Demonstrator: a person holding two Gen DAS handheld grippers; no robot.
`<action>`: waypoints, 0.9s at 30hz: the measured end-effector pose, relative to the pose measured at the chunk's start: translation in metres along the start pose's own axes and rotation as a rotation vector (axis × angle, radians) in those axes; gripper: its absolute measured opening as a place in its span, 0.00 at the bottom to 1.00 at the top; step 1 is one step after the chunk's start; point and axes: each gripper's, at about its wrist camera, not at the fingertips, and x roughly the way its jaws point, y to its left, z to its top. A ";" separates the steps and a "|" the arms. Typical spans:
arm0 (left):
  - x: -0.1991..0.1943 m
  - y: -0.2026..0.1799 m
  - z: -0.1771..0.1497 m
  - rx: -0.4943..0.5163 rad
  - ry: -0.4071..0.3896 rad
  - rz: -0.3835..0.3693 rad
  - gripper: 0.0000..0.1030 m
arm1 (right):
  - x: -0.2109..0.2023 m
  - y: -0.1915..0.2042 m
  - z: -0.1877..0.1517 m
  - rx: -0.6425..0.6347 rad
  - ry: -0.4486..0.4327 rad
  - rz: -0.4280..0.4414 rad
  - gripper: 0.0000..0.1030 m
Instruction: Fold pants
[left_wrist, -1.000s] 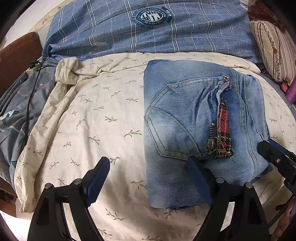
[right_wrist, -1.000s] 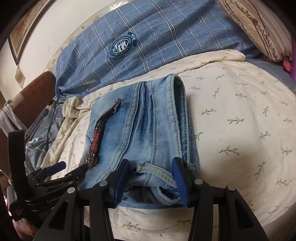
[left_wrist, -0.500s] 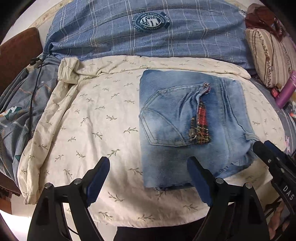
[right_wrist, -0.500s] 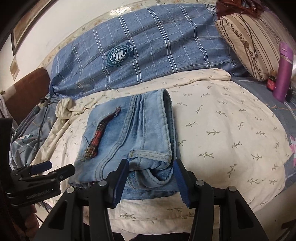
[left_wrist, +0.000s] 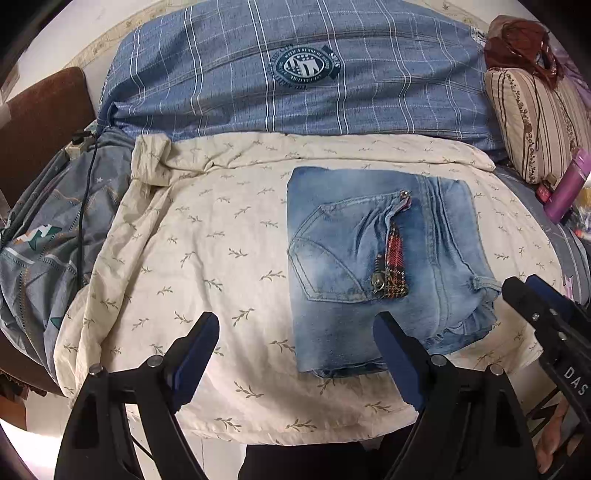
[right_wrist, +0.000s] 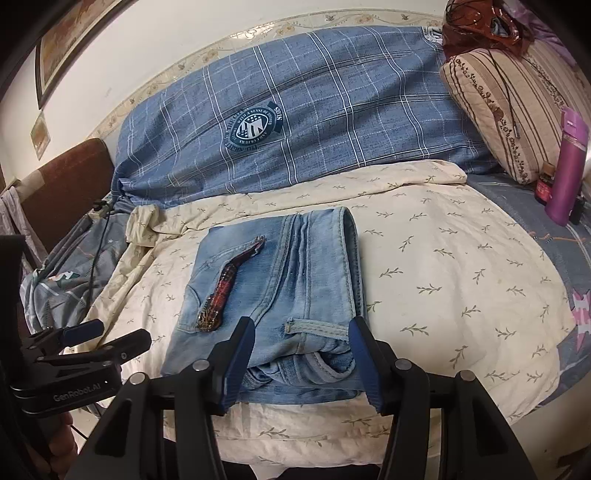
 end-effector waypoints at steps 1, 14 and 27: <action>-0.001 -0.001 0.000 0.005 -0.007 0.002 0.84 | 0.001 0.000 0.000 0.001 0.001 0.000 0.55; 0.011 -0.001 0.001 0.005 0.012 0.002 0.84 | 0.012 -0.003 -0.002 0.016 0.023 0.005 0.55; 0.022 0.000 0.002 0.001 0.043 -0.008 0.84 | 0.019 -0.005 -0.002 0.024 0.038 0.003 0.55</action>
